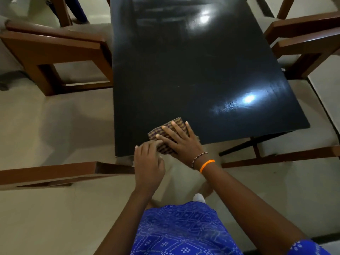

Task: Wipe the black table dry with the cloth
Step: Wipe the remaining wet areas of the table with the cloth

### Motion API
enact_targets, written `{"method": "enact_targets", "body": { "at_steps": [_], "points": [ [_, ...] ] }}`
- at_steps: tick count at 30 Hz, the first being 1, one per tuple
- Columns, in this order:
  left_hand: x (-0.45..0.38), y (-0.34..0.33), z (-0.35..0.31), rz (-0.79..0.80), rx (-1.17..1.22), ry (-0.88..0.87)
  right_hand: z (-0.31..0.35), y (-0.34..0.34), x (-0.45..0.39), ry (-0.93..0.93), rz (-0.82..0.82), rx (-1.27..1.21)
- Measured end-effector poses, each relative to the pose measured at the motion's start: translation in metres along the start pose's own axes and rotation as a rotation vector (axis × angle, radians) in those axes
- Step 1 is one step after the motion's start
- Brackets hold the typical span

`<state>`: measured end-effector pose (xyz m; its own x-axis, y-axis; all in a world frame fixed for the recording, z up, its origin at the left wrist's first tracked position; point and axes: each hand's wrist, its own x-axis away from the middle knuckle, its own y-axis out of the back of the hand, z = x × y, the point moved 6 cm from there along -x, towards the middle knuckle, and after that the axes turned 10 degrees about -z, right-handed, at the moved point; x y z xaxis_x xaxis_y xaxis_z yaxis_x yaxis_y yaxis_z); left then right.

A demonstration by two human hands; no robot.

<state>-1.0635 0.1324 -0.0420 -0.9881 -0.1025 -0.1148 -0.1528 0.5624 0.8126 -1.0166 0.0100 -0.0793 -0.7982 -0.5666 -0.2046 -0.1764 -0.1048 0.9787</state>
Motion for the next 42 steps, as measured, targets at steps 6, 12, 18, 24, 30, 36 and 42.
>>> {"method": "enact_targets", "body": {
  "at_steps": [6,12,18,24,30,36,42],
  "points": [
    [-0.004,-0.046,-0.071,0.077,-0.136,-0.181,-0.091,0.009,0.053,-0.002,0.105,-0.018],
    [-0.014,-0.100,-0.149,0.129,-0.186,-0.293,-0.183,0.022,0.105,-0.036,0.173,0.002],
    [-0.015,-0.141,-0.205,0.144,-0.249,-0.356,-0.256,0.034,0.145,-0.042,0.174,0.036],
    [-0.018,-0.166,-0.229,0.169,-0.306,-0.344,-0.306,0.038,0.172,-0.072,0.134,0.061],
    [-0.017,-0.181,-0.233,0.197,-0.327,-0.333,-0.354,0.053,0.207,-0.132,0.092,0.062],
    [-0.013,-0.176,-0.228,0.164,-0.162,-0.254,-0.390,0.079,0.238,-0.467,-0.149,-0.359],
    [-0.025,-0.146,-0.202,0.002,-0.049,-0.065,-0.339,0.081,0.186,-0.971,-0.500,-0.989]
  ]
}}
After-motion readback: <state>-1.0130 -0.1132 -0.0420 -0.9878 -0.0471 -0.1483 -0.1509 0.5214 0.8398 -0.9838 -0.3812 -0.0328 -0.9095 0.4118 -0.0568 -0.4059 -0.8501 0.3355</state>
